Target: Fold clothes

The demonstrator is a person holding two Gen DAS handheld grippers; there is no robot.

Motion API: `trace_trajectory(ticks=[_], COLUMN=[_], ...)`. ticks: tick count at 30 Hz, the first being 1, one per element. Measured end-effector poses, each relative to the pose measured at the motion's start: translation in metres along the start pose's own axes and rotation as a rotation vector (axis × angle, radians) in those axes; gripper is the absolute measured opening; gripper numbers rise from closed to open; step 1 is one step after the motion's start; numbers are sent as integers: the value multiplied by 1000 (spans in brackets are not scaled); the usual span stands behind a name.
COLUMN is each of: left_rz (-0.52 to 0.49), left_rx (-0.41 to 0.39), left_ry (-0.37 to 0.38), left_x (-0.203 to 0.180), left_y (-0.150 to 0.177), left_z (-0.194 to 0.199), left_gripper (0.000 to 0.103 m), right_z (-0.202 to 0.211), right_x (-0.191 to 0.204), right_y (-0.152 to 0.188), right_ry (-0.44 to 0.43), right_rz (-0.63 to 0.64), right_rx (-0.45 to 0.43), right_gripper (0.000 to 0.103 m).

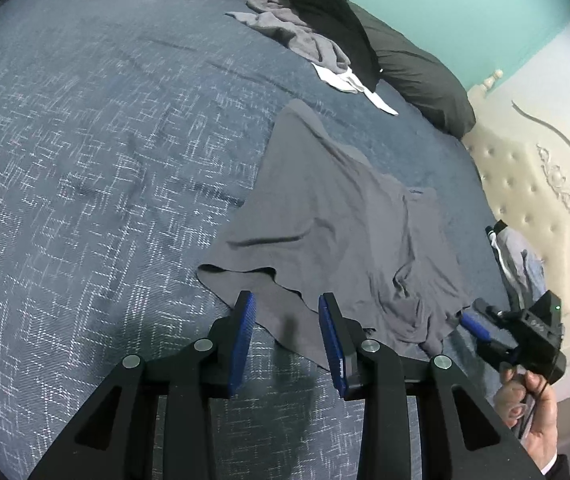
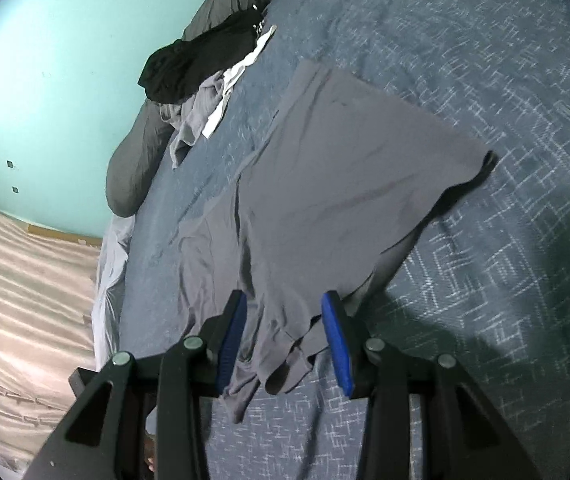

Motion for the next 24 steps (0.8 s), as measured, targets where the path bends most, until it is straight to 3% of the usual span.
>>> trace_trajectory(ticks=[9, 17, 24], left_rz=[22, 33, 43], left_rx=[-15, -19, -21], left_ry=[23, 29, 36], left_x=[9, 13, 15], left_y=[-6, -9, -10], left_z=[9, 12, 14], left_gripper=[36, 36, 36], right_z=[20, 21, 35], right_x=[-49, -34, -56], right_y=[-6, -15, -7], right_ry=[148, 107, 326], right_rz=[-77, -70, -43], right_rx=[-60, -99, -65], right_gripper=[40, 40, 40])
Point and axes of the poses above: each gripper's, at about its wrist camera, not at the fingertips, and z roughly against the way its jaws point, x to its left, y to its underside, the point moved 10 cm from there along -z, roughly the way its jaws point, and after that the axes turned 12 degrees about z, right-handed, at the moved point
